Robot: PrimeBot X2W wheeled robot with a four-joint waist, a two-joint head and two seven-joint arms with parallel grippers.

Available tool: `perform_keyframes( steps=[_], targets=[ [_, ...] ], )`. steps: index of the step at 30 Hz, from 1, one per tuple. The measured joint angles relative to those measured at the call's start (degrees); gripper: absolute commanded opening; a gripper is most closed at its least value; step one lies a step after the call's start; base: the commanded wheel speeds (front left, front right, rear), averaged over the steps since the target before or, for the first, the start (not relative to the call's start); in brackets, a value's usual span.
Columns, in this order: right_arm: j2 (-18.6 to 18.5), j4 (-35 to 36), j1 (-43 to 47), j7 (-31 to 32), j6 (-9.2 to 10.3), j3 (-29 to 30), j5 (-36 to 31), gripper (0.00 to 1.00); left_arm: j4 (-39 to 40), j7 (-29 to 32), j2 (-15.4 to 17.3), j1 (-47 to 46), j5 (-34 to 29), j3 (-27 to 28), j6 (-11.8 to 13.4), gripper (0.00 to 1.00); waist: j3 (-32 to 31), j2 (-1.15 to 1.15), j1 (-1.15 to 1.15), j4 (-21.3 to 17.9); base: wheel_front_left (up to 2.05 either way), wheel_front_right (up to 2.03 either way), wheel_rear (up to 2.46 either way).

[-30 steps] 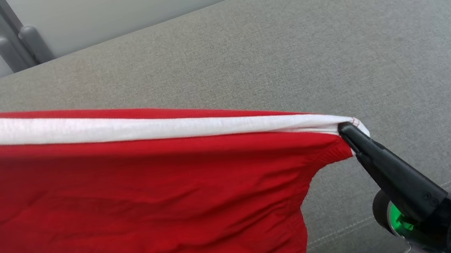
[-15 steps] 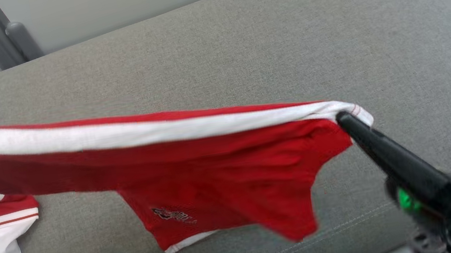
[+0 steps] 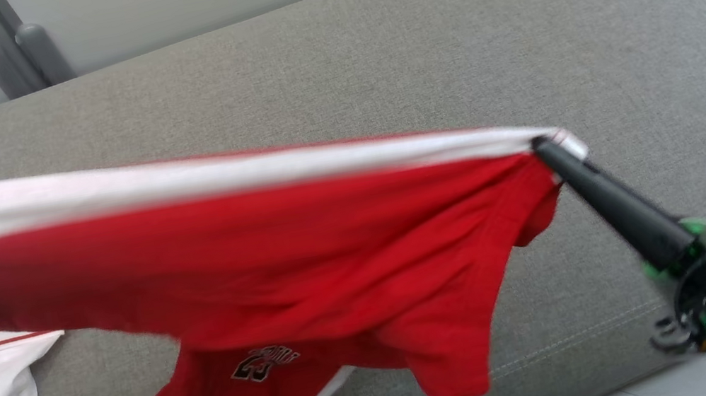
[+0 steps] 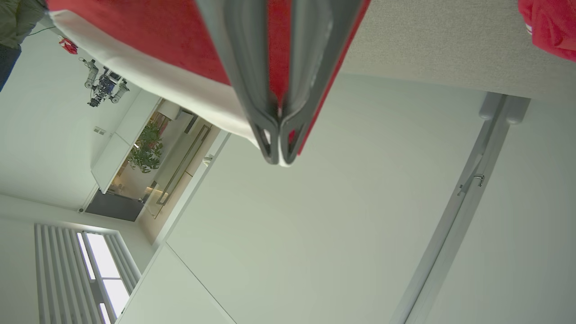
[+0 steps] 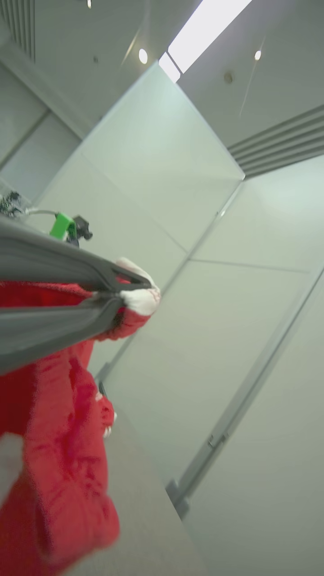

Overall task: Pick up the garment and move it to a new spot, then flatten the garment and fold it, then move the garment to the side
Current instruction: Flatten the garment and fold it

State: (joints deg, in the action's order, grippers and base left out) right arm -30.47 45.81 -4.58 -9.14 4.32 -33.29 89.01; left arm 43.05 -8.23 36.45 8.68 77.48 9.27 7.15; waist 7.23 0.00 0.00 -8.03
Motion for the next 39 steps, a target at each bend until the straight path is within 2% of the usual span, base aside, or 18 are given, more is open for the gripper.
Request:
perform_keyframes(
  steps=[1,2,3,5,6,8,11,17,24,26,32,39],
  targets=[
    [-4.1,-4.5,0.0,-0.2,2.21,2.0,-4.1,0.00,0.1,0.4,-0.1,0.0,0.0,-0.1,0.0,0.00,0.0,0.01,0.00,0.0,0.00,0.00,0.00],
    [-5.9,-5.6,0.1,-0.4,2.02,2.3,-4.2,0.00,0.3,0.7,-0.1,0.1,0.0,-0.5,0.0,0.00,0.0,0.01,0.00,-0.1,0.00,0.00,0.00],
    [-4.3,-3.3,0.1,-0.4,0.78,0.9,-1.7,0.00,0.3,1.0,-0.2,-0.1,0.0,-1.0,0.0,0.00,0.0,0.01,0.00,0.0,0.00,0.00,0.00],
    [1.2,2.2,-0.1,1.4,-2.07,-3.9,2.3,0.00,0.1,1.0,-0.5,0.0,0.0,-0.1,0.0,0.00,0.1,0.00,0.00,0.1,0.00,0.00,0.00],
    [2.1,3.1,-0.5,1.6,-2.22,-4.3,2.3,0.00,-0.1,1.0,-0.6,0.1,0.0,0.4,0.0,0.00,0.2,0.00,0.00,0.1,0.00,0.00,0.00],
    [1.5,2.0,-0.9,0.4,-1.33,-2.1,1.7,0.00,0.0,1.1,-0.8,0.1,0.0,0.4,0.0,0.00,0.2,0.01,0.00,0.0,0.00,0.00,0.00],
    [0.8,0.9,-0.8,0.0,-0.99,-1.5,1.6,0.00,0.0,1.1,-1.0,0.1,0.0,0.4,0.0,0.00,0.3,0.00,0.00,0.0,0.00,0.00,0.00],
    [2.2,2.4,-0.7,-0.6,-0.77,-2.0,1.8,0.00,0.5,1.2,-1.5,0.5,-0.2,2.9,0.0,0.00,0.5,0.00,0.00,-0.1,0.00,0.00,0.00],
    [3.2,5.4,-0.5,-1.0,-0.75,-2.2,2.5,0.00,4.8,3.3,-1.3,2.1,-0.6,5.9,0.0,0.00,2.4,0.00,0.00,-0.6,0.00,0.00,0.00],
    [3.3,5.1,-0.1,-1.7,-0.09,-1.1,2.8,0.00,5.0,4.4,-0.8,2.1,-0.6,6.1,0.0,0.00,3.2,0.00,0.00,-0.7,0.00,0.00,0.00],
    [4.7,-1.1,0.3,-2.7,1.90,3.2,6.2,0.00,3.4,8.9,2.7,1.1,1.5,3.7,0.0,0.00,6.8,0.00,0.00,-0.9,0.00,0.00,0.00],
    [7.1,-11.5,-5.2,-3.0,2.86,8.4,9.2,0.00,-0.6,13.0,6.3,-8.5,4.5,-2.3,0.0,0.00,11.1,0.01,0.00,-1.0,0.00,0.00,0.00]
  ],
)
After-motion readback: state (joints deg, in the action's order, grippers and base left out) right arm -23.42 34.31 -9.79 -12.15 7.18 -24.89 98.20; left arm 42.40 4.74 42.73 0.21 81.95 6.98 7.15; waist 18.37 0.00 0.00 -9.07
